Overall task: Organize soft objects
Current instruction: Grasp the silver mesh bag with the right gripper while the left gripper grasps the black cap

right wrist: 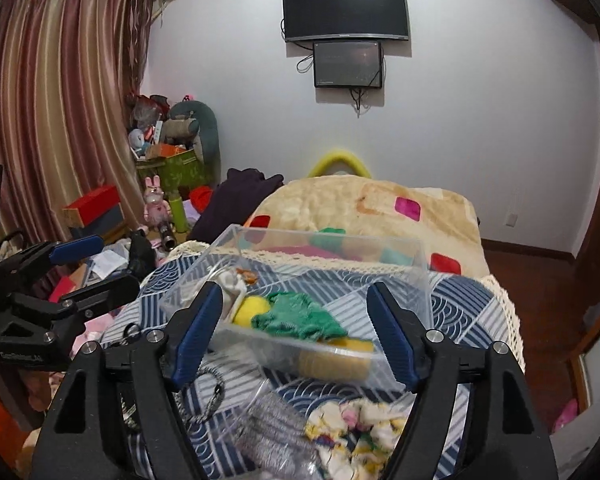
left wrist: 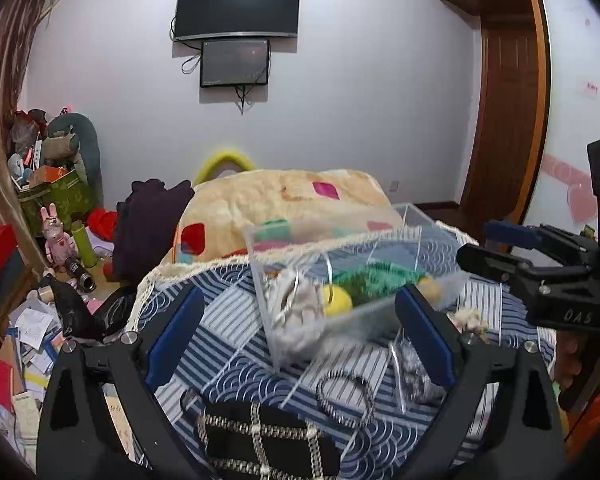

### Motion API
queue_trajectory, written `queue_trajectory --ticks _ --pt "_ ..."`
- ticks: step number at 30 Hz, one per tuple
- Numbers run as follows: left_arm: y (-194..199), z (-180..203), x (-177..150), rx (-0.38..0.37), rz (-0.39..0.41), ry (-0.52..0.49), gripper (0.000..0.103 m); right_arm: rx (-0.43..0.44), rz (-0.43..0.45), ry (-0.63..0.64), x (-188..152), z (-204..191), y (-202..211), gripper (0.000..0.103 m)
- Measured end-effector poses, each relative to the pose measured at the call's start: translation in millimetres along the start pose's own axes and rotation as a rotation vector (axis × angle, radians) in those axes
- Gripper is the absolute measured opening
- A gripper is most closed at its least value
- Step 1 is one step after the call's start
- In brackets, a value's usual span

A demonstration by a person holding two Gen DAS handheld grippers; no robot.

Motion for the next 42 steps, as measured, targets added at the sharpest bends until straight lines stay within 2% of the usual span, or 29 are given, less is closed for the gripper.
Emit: queue_trajectory --ticks 5,10,19,21,25,32,36,42 --pt "3 0 -24 0.009 -0.036 -0.007 0.098 0.005 -0.016 -0.02 -20 -3 3 0.072" --pt "-1 0 -55 0.0 -0.109 0.013 0.098 0.027 -0.04 -0.067 -43 -5 2 0.072" --pt "-12 0 -104 0.022 -0.209 0.007 0.098 0.061 -0.155 -0.13 -94 -11 -10 0.072" --pt "-13 -1 -113 0.005 -0.223 0.014 0.102 0.067 -0.176 -0.145 -103 -11 -11 0.072" --pt "-9 -2 -125 0.017 -0.218 0.01 0.102 0.05 -0.212 -0.172 -117 -5 -19 0.072" --pt "-26 -3 -133 0.048 -0.255 0.018 0.103 0.032 -0.221 -0.169 -113 -3 -27 0.074" --pt "-46 -12 -140 0.038 -0.323 0.076 0.103 0.014 -0.219 -0.155 -111 -5 -32 0.077" --pt "-45 -13 -138 0.049 -0.273 0.089 0.1 -0.009 -0.206 -0.144 -106 -4 -41 0.077"
Point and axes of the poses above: each gripper's, at about its wrist camera, not at the fingertips, and y roughly against the way its jaws point, z to its right, x to its top, the point moved 3 cm from there along -y, roughly the way its jaws point, and after that the axes turned 15 degrees about x, right-handed, at the moved point
